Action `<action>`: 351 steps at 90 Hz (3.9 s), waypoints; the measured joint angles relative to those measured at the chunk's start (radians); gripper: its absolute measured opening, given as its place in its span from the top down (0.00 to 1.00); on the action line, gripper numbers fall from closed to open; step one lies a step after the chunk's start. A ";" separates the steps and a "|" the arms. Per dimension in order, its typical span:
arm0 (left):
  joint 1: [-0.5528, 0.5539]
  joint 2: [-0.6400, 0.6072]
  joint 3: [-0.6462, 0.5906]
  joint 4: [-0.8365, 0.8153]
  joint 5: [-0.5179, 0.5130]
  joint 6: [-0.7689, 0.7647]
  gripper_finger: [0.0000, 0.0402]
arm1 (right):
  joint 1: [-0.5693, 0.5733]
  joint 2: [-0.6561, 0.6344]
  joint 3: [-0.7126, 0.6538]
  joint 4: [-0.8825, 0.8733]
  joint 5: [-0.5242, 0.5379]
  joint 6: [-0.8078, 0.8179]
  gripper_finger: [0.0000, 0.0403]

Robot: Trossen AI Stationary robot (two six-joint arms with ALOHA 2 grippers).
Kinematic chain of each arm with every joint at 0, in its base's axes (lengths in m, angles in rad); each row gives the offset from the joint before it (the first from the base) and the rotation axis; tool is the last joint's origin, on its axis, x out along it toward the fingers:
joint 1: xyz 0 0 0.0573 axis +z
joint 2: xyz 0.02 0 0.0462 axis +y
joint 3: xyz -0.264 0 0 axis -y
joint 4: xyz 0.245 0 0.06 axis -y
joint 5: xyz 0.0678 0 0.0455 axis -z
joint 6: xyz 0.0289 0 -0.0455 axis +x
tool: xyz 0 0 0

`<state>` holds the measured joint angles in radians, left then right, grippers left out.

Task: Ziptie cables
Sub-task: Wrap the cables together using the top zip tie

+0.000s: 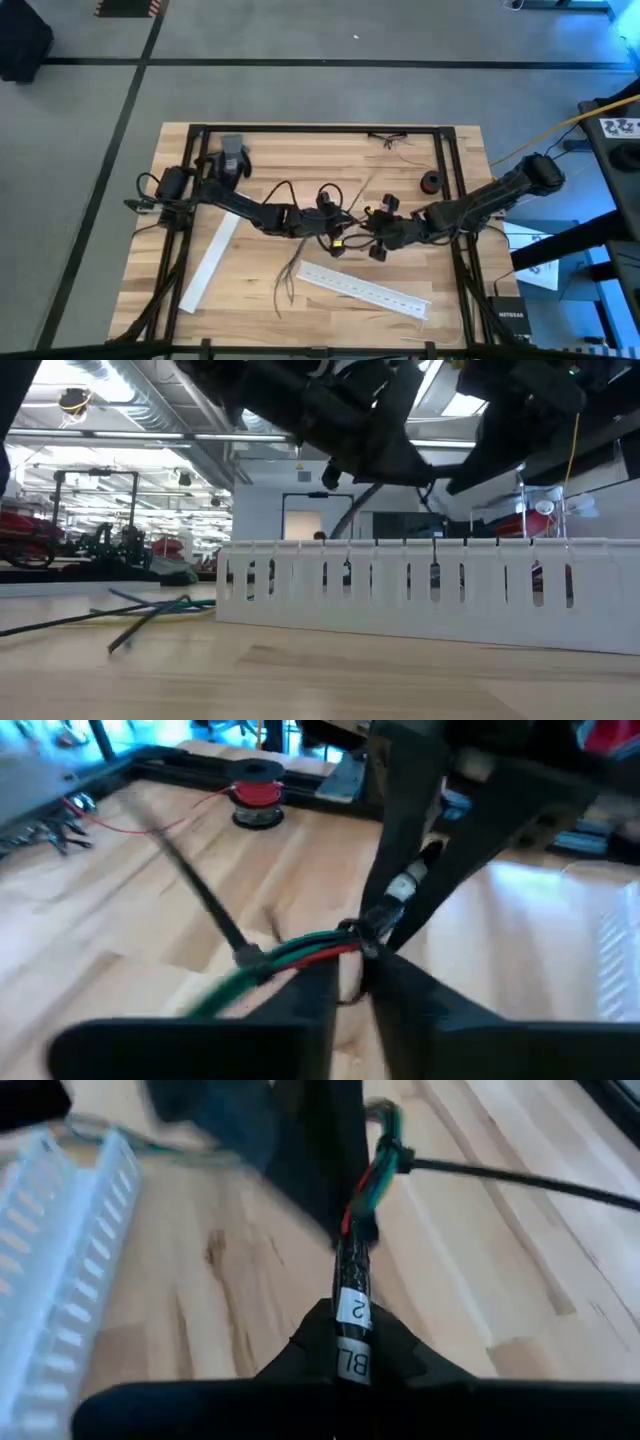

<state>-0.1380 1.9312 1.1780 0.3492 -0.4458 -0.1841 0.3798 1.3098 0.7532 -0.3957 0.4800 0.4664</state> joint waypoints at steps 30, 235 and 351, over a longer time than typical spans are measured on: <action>0.013 -0.070 0.001 -0.169 -0.103 -0.014 0.99 | 0.008 0.000 0.000 0.011 -0.078 -0.019 0.96; 0.015 -0.078 0.000 -0.588 -0.097 -0.043 0.98 | -0.081 0.137 -0.147 0.696 -0.131 -0.050 0.53; 0.043 -0.078 0.000 -0.601 -0.098 -0.037 0.98 | 0.127 0.329 -0.144 0.931 0.035 -0.417 1.00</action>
<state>-0.0948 1.8534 1.1782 -0.2520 -0.5434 -0.2207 0.5066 1.6386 0.6094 0.5352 0.5150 0.0498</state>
